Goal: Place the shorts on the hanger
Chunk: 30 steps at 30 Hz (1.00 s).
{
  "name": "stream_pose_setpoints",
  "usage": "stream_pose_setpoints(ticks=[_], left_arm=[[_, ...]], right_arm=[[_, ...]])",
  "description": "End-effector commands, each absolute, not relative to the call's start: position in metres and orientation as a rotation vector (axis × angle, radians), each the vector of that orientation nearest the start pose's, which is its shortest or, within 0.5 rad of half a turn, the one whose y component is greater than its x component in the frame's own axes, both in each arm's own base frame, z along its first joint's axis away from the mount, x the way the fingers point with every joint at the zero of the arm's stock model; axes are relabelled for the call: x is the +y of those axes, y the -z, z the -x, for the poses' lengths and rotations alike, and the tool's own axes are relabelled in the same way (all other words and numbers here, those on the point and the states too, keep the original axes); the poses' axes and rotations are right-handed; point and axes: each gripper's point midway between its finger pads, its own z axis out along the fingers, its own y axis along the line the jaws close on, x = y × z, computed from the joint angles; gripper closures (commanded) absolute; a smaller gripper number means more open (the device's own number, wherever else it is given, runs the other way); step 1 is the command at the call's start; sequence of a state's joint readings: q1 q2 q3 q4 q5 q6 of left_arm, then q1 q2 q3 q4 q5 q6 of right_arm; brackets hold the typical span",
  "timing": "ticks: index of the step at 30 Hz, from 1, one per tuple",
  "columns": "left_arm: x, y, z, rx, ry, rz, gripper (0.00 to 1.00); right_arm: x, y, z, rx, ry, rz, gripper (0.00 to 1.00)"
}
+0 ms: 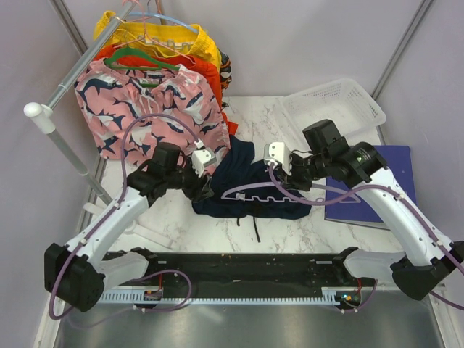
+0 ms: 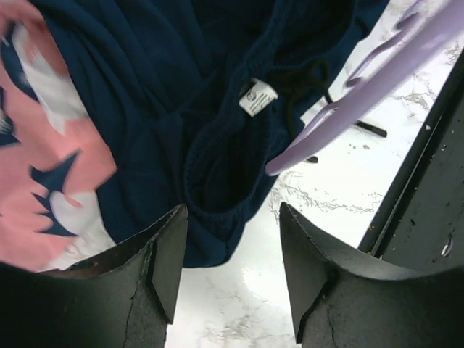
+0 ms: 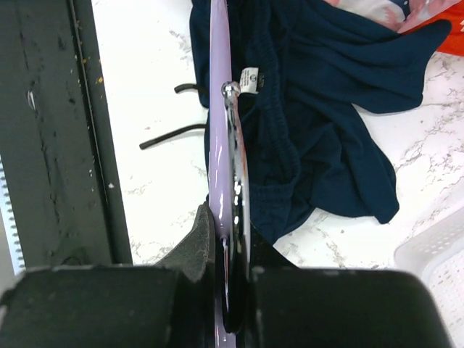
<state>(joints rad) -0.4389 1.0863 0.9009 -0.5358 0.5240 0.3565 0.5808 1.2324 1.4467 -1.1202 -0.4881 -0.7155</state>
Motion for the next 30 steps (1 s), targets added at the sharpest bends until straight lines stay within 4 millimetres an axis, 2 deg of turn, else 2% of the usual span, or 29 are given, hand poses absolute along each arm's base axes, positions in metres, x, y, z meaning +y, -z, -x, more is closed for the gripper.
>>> stream_pose_setpoints(ticks=[1,2,9,13,18,20,21,24,28,30], left_arm=[[-0.187,-0.151,-0.248,2.144,0.594,-0.942,0.43],[-0.186,-0.142,-0.248,2.192,0.588,-0.92,0.44],[-0.193,-0.119,-0.255,2.319,0.519,-0.872,0.59],[-0.187,-0.1,-0.26,2.427,0.45,-0.831,0.66],[-0.18,-0.088,-0.264,2.491,0.39,-0.768,0.66],[-0.183,-0.089,-0.265,2.496,0.411,-0.751,0.63],[-0.186,-0.088,-0.263,2.502,0.433,-0.746,0.57],[-0.192,-0.087,-0.258,2.533,0.49,-0.726,0.51],[-0.196,-0.087,-0.255,2.536,0.526,-0.719,0.51],[-0.195,-0.08,-0.256,2.56,0.512,-0.714,0.51]], right_arm=[[0.196,-0.258,-0.198,1.741,-0.508,1.684,1.0],[0.197,-0.256,-0.198,1.743,-0.507,1.684,1.0],[0.204,-0.245,-0.218,1.724,-0.465,1.695,1.0],[0.203,-0.24,-0.227,1.739,-0.424,1.696,1.0],[0.201,-0.235,-0.234,1.743,-0.381,1.698,1.0],[0.2,-0.232,-0.235,1.756,-0.378,1.699,1.0],[0.2,-0.231,-0.236,1.757,-0.37,1.7,1.0],[0.198,-0.228,-0.237,1.766,-0.358,1.704,1.0],[0.199,-0.226,-0.236,1.768,-0.362,1.71,1.0],[0.198,-0.224,-0.236,1.77,-0.363,1.71,1.0]])
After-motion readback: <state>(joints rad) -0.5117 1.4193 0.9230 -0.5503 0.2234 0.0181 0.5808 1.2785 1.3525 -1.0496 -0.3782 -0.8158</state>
